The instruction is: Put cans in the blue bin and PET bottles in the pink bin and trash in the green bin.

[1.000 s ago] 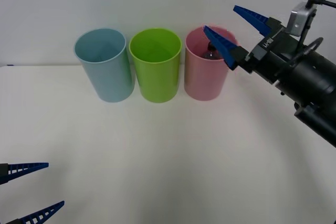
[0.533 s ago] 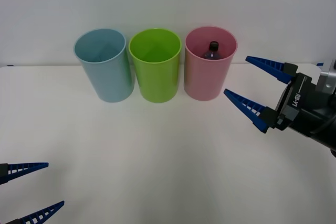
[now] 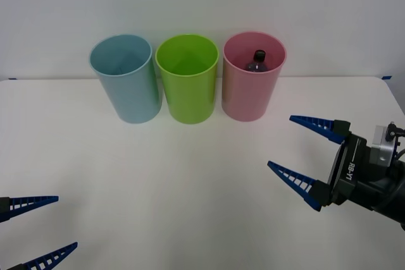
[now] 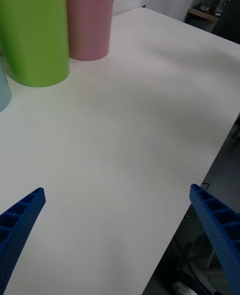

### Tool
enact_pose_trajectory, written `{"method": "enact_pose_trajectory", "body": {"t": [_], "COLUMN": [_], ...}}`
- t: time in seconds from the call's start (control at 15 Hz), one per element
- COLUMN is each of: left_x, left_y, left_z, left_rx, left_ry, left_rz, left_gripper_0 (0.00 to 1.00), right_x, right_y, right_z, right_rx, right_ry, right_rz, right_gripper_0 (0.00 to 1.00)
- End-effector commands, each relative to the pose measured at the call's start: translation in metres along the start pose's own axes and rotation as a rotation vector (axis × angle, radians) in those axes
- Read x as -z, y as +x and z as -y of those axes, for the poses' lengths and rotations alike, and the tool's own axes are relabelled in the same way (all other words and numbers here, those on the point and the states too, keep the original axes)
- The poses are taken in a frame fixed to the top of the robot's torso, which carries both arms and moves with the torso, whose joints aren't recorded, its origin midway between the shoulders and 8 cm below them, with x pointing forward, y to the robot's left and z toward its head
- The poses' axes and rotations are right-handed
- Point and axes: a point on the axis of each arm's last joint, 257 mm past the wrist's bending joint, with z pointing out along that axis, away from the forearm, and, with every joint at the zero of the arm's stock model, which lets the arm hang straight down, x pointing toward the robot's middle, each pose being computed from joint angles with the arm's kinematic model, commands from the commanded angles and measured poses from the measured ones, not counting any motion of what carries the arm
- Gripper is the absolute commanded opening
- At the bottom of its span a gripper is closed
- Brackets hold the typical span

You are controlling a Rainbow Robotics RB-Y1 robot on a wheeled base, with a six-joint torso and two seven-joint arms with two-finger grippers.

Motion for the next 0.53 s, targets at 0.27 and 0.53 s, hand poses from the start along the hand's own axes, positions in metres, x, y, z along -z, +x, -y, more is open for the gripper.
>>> {"method": "enact_pose_trajectory", "body": {"t": [0.27,0.53], "left_x": [0.000,0.000], "left_y": [0.000,0.000], "left_z": [0.000,0.000], "left_rx": [0.000,0.000], "left_ry": [0.000,0.000], "left_rz": [0.000,0.000], "left_gripper_0": [1.00,1.00], "right_x": [0.013,0.027], "right_y": [0.034,0.049], "right_z": [-0.022,-0.033], "right_rx": [-0.008,-0.014], "right_ry": [-0.086,-0.117], "right_rz": [-0.078,-0.111], "right_gripper_0": [1.00,1.00]}}
